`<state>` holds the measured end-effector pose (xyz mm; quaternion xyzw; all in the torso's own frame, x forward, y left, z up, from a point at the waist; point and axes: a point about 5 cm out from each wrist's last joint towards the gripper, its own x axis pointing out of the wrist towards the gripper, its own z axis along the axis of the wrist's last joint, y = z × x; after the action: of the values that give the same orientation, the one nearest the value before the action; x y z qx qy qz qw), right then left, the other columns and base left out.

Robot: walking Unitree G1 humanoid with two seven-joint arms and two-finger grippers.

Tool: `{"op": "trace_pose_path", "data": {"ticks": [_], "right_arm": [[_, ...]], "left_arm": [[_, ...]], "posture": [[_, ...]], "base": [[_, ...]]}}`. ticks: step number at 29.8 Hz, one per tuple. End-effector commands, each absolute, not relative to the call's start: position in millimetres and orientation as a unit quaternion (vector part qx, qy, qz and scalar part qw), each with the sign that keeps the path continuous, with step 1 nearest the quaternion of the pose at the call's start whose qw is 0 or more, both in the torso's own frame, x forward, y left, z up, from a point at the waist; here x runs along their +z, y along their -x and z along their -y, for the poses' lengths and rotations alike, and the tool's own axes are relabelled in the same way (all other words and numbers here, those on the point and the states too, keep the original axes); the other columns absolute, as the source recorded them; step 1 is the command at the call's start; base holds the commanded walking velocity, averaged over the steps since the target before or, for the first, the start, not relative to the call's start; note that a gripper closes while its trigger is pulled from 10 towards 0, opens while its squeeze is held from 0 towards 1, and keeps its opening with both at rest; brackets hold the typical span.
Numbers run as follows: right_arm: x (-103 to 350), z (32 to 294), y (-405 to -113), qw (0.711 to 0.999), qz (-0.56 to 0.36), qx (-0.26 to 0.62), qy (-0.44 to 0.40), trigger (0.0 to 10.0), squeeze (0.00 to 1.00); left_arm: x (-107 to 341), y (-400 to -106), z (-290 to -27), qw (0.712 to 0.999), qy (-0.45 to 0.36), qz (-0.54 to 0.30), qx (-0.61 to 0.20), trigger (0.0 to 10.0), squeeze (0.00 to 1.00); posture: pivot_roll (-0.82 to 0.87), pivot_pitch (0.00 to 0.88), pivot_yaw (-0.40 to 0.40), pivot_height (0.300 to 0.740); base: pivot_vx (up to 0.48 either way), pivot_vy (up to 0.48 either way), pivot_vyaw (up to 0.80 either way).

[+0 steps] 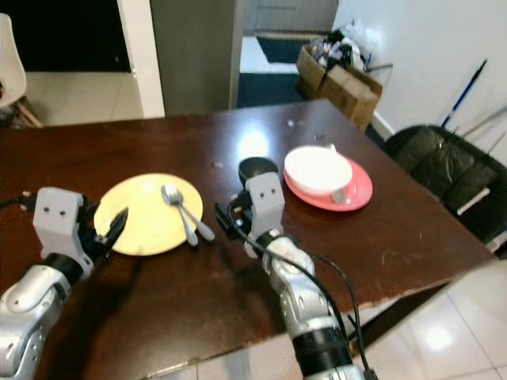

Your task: Setting the table

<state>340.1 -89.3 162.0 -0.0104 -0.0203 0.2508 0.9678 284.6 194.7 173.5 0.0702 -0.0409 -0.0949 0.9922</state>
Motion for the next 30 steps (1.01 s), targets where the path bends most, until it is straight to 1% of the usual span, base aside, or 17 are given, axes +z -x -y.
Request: {"op": "trace_pose_path", "data": {"ticks": [1, 2, 5, 6, 10, 13, 16, 17, 18, 19, 20, 21, 22, 23, 25, 27, 30], "right_arm": [[152.8, 86.5, -343.9, 0.968, -0.004, 0.250, 0.019, 10.0, 0.00], [152.8, 86.5, -343.9, 0.968, -0.004, 0.250, 0.019, 10.0, 0.00], [149.8, 83.8, -351.7, 0.970, -0.021, 0.244, 0.000, 10.0, 0.00], [146.9, 79.5, -356.5, 0.969, -0.039, 0.244, -0.022, 10.0, 0.00], [145.7, 72.8, -361.5, 0.967, -0.049, 0.248, -0.023, 10.0, 0.00], [145.7, 68.6, -364.6, 0.967, -0.049, 0.251, -0.005, 10.0, 0.00], [149.7, 66.2, -365.6, 0.966, -0.039, 0.257, -0.007, 10.0, 0.00], [152.4, 65.9, -364.6, 0.963, -0.026, 0.269, -0.005, 10.0, 0.00], [152.4, 65.9, -364.6, 0.963, -0.026, 0.269, -0.005, 10.0, 0.00], [154.7, 67.9, -363.2, 0.962, -0.012, 0.274, -0.003, 10.0, 0.00], [155.1, 69.1, -363.0, 0.961, -0.006, 0.276, -0.001, 10.0, 0.00], [155.1, 69.1, -363.0, 0.961, -0.006, 0.276, -0.001, 10.0, 0.00], [157.6, 72.0, -361.7, 0.960, 0.012, 0.279, -0.002, 10.0, 0.00], [159.1, 72.8, -361.0, 0.959, 0.018, 0.283, -0.007, 10.0, 0.00], [161.4, 75.7, -361.1, 0.959, 0.029, 0.282, -0.014, 10.0, 0.00], [161.5, 76.4, -361.7, 0.959, 0.031, 0.281, -0.011, 10.0, 0.00], [163.5, 77.6, -363.4, 0.960, 0.037, 0.277, -0.007, 10.0, 0.00]], "left_arm": [[172.5, -276.3, -198.3, 0.987, -0.078, 0.023, -0.136, 10.0, 0.00], [172.5, -276.3, -198.3, 0.987, -0.078, 0.023, -0.136, 10.0, 0.00], [184.9, -268.3, -203.4, 0.979, -0.098, 0.025, -0.178, 10.0, 0.00], [192.7, -266.0, -204.8, 0.976, -0.106, 0.031, -0.186, 10.0, 0.00], [197.9, -267.1, -202.9, 0.977, -0.110, 0.038, -0.180, 10.0, 0.00], [195.2, -268.9, -202.0, 0.978, -0.119, 0.031, -0.168, 10.0, 0.00], [172.0, -272.8, -208.9, 0.980, -0.146, -0.039, -0.129, 10.0, 0.00], [154.1, -272.7, -209.5, 0.981, -0.119, -0.101, -0.113, 10.0, 0.00], [154.1, -272.7, -209.5, 0.981, -0.119, -0.101, -0.113, 10.0, 0.00], [145.3, -274.6, -204.0, 0.985, -0.058, -0.122, -0.108, 10.0, 0.00], [142.7, -275.5, -200.2, 0.984, -0.041, -0.133, -0.114, 10.0, 0.00], [142.7, -275.5, -200.2, 0.984, -0.041, -0.133, -0.114, 10.0, 0.00], [143.3, -279.0, -192.3, 0.983, -0.039, -0.126, -0.129, 10.0, 0.00], [144.9, -280.3, -188.5, 0.982, -0.041, -0.122, -0.142, 10.0, 0.00], [156.2, -287.6, -174.8, 0.978, -0.077, -0.083, -0.177, 10.0, 0.00], [160.6, -291.7, -169.2, 0.976, -0.089, -0.072, -0.187, 10.0, 0.00], [175.2, -309.2, -154.4, 0.974, -0.117, -0.038, -0.192, 10.0, 0.00]], "posture": [[0.10, 0.035, 0.025, 0.740], [0.10, 0.035, 0.025, 0.740], [0.13, 0.035, 0.022, 0.740], [0.14, 0.033, 0.024, 0.740], [0.15, 0.031, 0.026, 0.740], [0.15, 0.030, 0.026, 0.740], [0.15, 0.031, 0.027, 0.740], [0.14, 0.034, 0.027, 0.740], [0.14, 0.034, 0.027, 0.740], [0.14, 0.035, 0.029, 0.740], [0.13, 0.036, 0.029, 0.740], [0.13, 0.036, 0.029, 0.740], [0.13, 0.035, 0.032, 0.740], [0.13, 0.035, 0.033, 0.740], [0.13, 0.036, 0.033, 0.740], [0.12, 0.035, 0.034, 0.740], [0.11, 0.030, 0.041, 0.740]], "base": [[0.000, 0.000, 0.00], [0.000, 0.000, 0.00], [0.000, 0.000, 0.00], [0.000, 0.000, 0.00], [0.000, 0.000, 0.00], [0.000, 0.000, 0.00], [0.000, 0.000, 0.00], [0.000, 0.000, 0.00], [0.000, 0.000, 0.00], [0.000, 0.000, 0.00], [0.000, 0.000, 0.00], [0.000, 0.000, 0.00], [0.000, 0.000, 0.00], [0.000, 0.000, 0.00], [0.000, 0.000, 0.00], [0.000, 0.000, 0.00], [0.000, 0.000, 0.00]]}}
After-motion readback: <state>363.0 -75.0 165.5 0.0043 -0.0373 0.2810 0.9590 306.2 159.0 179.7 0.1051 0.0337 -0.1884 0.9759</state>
